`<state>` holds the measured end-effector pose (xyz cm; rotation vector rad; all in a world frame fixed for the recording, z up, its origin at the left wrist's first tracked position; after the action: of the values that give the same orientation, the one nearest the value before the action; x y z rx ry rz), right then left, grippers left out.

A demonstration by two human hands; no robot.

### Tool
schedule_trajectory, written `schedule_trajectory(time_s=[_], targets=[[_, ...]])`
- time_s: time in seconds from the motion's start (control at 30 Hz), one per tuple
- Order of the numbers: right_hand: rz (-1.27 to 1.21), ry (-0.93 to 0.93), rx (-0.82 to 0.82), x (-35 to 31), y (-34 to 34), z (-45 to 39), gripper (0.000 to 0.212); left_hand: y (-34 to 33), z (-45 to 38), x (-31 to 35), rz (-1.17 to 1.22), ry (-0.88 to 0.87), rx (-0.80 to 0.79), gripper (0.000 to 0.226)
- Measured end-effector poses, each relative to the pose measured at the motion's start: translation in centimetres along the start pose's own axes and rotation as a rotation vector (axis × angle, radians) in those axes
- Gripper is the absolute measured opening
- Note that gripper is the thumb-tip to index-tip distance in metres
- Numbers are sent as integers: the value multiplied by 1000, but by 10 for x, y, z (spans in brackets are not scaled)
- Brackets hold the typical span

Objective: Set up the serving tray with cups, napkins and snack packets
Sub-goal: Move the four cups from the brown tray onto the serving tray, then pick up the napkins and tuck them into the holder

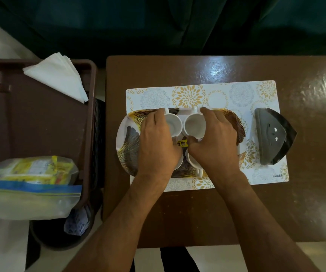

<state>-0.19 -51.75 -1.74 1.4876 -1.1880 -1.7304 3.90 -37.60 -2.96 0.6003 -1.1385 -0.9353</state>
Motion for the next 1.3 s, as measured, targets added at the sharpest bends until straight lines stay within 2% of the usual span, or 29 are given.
schedule_trajectory(time_s=[0.17,0.47,0.8,0.9,1.1,1.3], targets=[[-7,-28,-15,-1,-5,1,70,-3,0,-8,-3,65,23,75],[-5,-45,2,0,-6,3,67,-4,-5,-9,-6,58,-4,76],[28,-67,-12,-4,-4,5,78,-2,-3,-9,23,47,-30,81],[45,-69,-6,-9,-1,5,81,7,-2,-11,54,34,1,75],[58,-7,123,-41,5,-4,64,51,-13,-29,112,7,132,58],[23,94,114,-103,-17,-29,52,108,-44,-79,113,33,226,50]])
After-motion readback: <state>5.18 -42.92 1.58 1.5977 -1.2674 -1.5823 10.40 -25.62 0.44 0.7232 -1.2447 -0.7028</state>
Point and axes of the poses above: each hand's wrist, its own z-axis away from the middle knuckle, its own y-axis out of the back of the hand, x = y × z, the point moved 8 cm from there along -z, towards the middle knuckle, and after that the axes turned 9 degrees about y, right-handed, at the moved point
